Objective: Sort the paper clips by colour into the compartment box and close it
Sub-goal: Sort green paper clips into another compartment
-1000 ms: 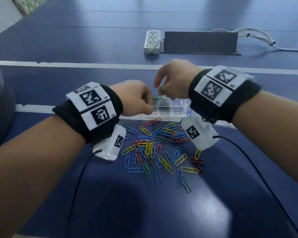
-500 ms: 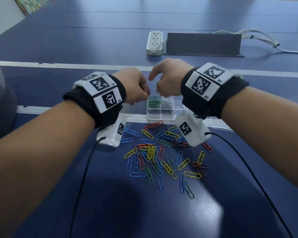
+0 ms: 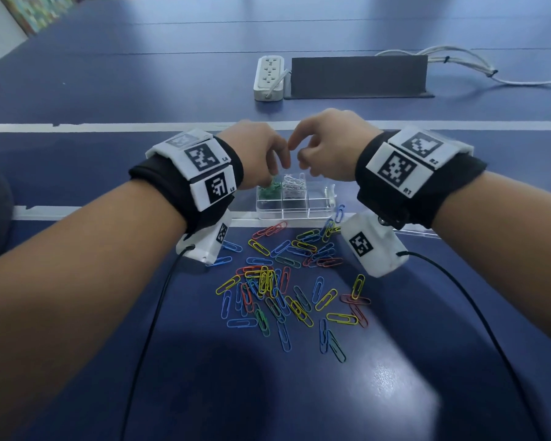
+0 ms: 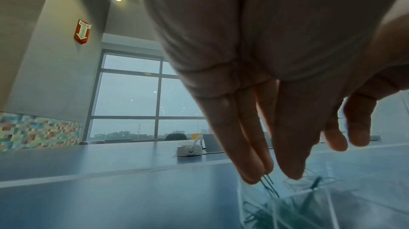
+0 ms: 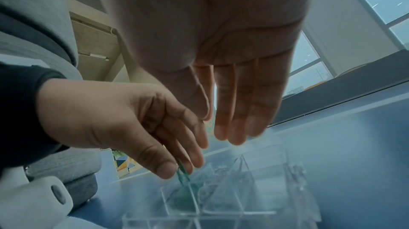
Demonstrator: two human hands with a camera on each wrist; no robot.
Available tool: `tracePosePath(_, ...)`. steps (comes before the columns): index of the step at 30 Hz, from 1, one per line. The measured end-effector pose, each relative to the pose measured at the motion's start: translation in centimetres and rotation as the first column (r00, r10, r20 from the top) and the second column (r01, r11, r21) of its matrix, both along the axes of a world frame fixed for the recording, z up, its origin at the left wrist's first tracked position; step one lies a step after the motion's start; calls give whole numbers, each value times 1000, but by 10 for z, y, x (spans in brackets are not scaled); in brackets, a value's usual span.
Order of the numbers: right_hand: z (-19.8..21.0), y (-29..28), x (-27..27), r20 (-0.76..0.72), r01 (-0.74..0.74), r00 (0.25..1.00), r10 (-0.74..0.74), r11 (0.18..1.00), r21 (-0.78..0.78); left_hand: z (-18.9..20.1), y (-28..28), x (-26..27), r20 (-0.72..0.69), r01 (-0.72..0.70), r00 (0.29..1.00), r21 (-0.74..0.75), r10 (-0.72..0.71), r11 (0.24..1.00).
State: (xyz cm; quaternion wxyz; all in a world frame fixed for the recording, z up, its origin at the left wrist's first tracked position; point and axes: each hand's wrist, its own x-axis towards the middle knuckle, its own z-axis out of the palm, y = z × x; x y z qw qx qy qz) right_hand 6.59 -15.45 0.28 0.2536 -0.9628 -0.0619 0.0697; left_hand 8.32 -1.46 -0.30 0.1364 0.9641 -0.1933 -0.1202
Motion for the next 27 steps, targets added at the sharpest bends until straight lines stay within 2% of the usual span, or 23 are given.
tracePosePath(6,-1,-5,-7,26,-14,1000,13,1000,27,-2,4,-3,34,-29,999,-110,33,993)
tracePosePath(9,-2,-6,-11,35,-26,999,25,1000,17,-5,7,-7,41,-29,999,-118,34,993)
tracePosePath(13,0,-13,-21,46,-75,996,79,994,-82,-8,9,-13,36,-2,999,-136,7,991)
tracePosePath(17,0,-25,-32,-67,-151,988,140,964,-218,-5,10,-22,111,61,993,-163,-43,985)
tracePosePath(19,-1,-27,-40,-123,-214,974,188,941,-262,-3,11,-31,99,99,991,-133,-86,986)
tracePosePath(22,-5,-24,-50,-181,-327,941,285,901,-286,-5,13,-43,5,134,991,-35,-134,990)
tracePosePath(24,-9,-18,-53,-177,-376,925,337,882,-285,-10,13,-48,-68,143,988,54,-139,988)
tracePosePath(27,-12,-8,-53,-115,-410,912,394,866,-285,-15,12,-52,-132,147,982,102,-133,984)
